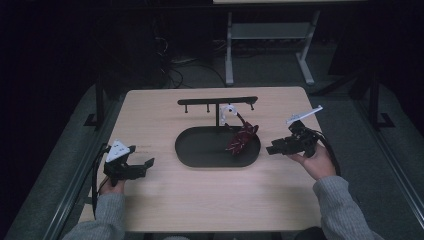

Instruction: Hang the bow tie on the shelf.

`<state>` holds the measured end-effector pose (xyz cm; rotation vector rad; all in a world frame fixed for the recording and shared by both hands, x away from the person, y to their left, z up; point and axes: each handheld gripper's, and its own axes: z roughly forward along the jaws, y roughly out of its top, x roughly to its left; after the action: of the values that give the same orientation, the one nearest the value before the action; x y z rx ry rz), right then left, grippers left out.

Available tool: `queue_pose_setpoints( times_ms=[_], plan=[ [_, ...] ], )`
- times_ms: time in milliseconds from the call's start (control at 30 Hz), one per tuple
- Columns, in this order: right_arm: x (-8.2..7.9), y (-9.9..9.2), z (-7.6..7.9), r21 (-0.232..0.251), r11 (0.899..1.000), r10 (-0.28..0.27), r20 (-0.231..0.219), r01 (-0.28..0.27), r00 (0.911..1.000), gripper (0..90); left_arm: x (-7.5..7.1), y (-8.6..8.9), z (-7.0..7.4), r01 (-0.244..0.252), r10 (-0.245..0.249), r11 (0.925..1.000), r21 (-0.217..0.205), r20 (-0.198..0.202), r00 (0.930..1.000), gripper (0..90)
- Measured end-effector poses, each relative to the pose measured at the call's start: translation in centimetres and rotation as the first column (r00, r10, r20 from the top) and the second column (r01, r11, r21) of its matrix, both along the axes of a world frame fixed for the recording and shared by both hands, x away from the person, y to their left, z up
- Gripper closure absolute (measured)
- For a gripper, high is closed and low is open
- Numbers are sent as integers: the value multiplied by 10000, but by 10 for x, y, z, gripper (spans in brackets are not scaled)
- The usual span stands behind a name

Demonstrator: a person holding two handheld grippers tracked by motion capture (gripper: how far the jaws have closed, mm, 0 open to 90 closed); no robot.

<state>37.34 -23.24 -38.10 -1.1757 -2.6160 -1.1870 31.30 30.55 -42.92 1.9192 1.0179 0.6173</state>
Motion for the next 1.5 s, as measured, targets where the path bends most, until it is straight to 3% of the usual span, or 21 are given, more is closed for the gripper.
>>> queue_pose_setpoints(
  times_ms=[1067,1500],
  plan=[
    [-31,-39,-39,69,9949,-1006,-377,1009,9942,487,0,-1,0,79,-79,10000,-16,-61,10000,130],
    [-47,-57,-51,352,9895,-1391,-369,1404,9896,475,0,-1,-1,91,-91,9999,55,-5,10000,130]
  ],
)
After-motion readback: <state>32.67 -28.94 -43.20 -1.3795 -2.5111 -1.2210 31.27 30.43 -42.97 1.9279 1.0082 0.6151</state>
